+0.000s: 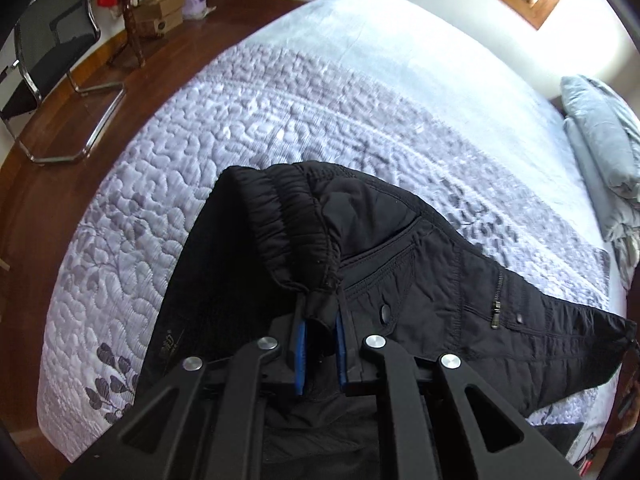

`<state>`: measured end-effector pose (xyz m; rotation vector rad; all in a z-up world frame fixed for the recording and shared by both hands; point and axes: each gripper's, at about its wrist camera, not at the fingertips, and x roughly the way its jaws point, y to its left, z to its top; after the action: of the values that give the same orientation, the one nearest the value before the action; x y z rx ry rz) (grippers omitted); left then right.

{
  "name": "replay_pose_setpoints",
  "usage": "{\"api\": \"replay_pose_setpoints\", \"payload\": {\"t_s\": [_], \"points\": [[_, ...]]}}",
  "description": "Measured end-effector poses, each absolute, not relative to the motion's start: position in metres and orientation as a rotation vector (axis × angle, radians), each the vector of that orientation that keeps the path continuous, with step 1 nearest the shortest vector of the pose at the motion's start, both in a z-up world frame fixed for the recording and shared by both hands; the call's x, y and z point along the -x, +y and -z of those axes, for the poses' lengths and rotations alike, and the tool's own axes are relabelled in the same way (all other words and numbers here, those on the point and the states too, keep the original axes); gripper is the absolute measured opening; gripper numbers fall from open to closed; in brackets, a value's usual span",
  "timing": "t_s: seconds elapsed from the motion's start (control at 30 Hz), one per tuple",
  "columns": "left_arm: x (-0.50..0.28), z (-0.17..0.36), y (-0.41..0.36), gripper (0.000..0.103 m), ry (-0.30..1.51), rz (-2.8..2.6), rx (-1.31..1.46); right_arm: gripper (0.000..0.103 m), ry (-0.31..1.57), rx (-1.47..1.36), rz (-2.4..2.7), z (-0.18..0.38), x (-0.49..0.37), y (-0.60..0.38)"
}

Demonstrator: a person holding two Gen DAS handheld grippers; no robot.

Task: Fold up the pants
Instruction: 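Lift the waistband with the left gripper while the right gripper lifts the hem, folding one leg over the other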

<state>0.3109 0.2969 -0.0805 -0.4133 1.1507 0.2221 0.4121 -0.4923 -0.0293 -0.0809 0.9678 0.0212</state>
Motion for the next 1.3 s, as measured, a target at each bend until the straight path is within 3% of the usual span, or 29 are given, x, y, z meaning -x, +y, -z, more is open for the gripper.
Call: {"api": "replay_pose_setpoints", "payload": {"t_s": [0.17,0.4,0.7,0.97,1.03,1.1,1.13,1.17,1.3], "points": [[-0.256,0.050,0.294,0.012,1.034,-0.182,0.440,0.011,0.805,0.039,-0.038,-0.014,-0.328,-0.513],[-0.155,0.030,0.294,0.012,0.926,-0.146,0.479,0.011,0.714,-0.060,0.007,-0.013,-0.226,-0.552],[-0.058,0.069,0.301,0.012,0.944,-0.175,0.533,0.011,0.800,-0.211,0.096,0.040,-0.126,-0.588],[-0.008,0.113,0.314,0.010,0.976,-0.269,0.626,0.014,0.991,-0.117,0.138,0.104,-0.083,-0.576],[0.000,0.118,0.317,0.024,0.987,-0.286,0.650,0.017,1.036,-0.092,0.128,0.117,-0.080,-0.571],[0.013,0.123,0.318,0.052,1.005,-0.312,0.677,0.029,1.066,-0.080,0.136,0.125,-0.075,-0.569],[0.017,0.124,0.318,0.061,1.009,-0.326,0.686,0.051,1.074,-0.075,0.146,0.126,-0.073,-0.569],[0.026,0.126,0.320,0.075,1.007,-0.348,0.717,0.065,1.075,-0.064,0.161,0.126,-0.069,-0.569],[0.062,0.128,0.321,0.079,0.935,-0.323,0.885,0.066,1.055,-0.077,0.168,0.115,-0.057,-0.572]]}}
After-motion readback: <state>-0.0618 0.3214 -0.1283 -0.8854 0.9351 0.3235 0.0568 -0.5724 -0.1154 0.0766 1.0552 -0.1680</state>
